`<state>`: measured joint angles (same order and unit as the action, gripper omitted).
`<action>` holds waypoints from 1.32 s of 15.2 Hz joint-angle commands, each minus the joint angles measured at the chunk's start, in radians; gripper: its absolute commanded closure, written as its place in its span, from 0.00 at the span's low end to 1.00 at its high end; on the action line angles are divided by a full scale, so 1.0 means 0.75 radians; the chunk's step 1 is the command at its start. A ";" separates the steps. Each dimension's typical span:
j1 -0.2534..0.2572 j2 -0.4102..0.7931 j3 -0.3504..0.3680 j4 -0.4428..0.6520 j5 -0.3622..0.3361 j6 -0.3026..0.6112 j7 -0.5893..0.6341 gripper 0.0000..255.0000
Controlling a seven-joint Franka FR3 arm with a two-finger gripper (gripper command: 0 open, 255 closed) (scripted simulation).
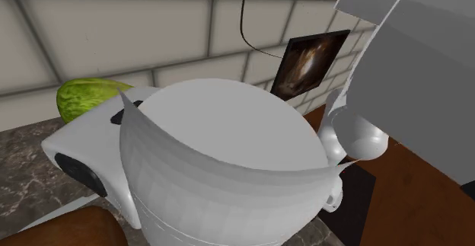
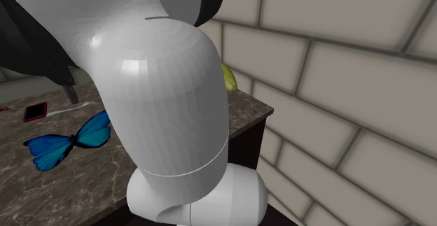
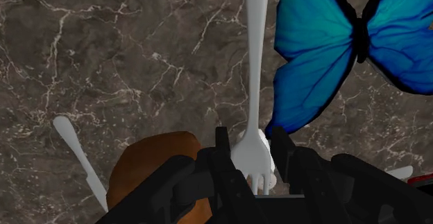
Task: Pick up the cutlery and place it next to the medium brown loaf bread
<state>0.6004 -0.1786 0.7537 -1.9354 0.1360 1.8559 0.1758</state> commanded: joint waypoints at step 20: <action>0.004 0.103 0.053 -0.299 -0.057 0.380 0.046 1.00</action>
<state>0.6034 -0.1105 0.7896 -2.1519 0.0996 2.1256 0.2041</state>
